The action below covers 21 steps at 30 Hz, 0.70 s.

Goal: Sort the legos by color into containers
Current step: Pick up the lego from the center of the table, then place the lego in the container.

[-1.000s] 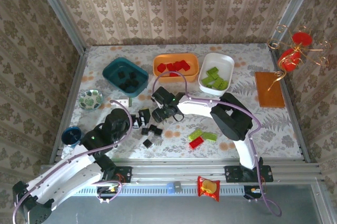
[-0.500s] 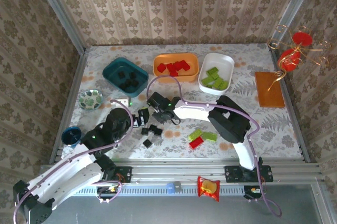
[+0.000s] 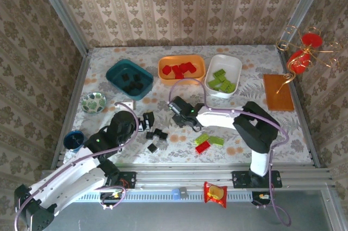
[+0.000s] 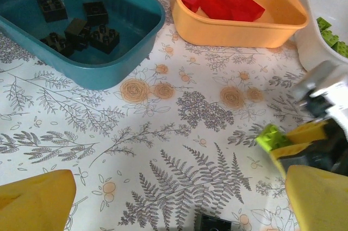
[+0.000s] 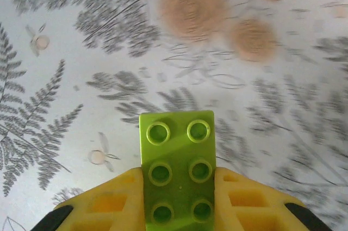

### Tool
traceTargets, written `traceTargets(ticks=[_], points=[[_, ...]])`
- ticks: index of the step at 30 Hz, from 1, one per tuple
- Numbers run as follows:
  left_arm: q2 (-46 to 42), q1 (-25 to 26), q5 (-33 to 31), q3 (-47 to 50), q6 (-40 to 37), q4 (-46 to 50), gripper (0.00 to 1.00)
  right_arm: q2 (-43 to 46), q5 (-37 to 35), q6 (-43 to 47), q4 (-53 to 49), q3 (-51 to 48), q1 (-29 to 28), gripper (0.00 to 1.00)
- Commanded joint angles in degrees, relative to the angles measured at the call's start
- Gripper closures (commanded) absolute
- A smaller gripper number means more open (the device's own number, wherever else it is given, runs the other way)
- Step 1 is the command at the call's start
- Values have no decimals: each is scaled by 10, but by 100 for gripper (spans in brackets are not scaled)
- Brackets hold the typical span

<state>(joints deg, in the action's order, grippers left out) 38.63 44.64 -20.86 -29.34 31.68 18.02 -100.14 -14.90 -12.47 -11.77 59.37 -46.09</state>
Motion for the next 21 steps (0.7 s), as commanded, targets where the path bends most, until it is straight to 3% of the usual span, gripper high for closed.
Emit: traceTargets(ticks=[1, 6, 9, 15, 21], points=[[3, -6, -1, 0, -8, 1, 0, 70, -21, -29, 23, -27, 37, 81], [10, -10, 6, 4, -6, -6, 0, 143, -4, -50, 24, -42, 127, 81], [16, -12, 18, 5, -8, -14, 0, 140, 20, -75, 26, -24, 194, 81], [23, -14, 19, 3, -8, -10, 0, 32, 37, -110, -19, 86, 299, 81], [24, -17, 23, 3, -3, 0, 0, -67, 34, -123, -67, 190, 337, 77]])
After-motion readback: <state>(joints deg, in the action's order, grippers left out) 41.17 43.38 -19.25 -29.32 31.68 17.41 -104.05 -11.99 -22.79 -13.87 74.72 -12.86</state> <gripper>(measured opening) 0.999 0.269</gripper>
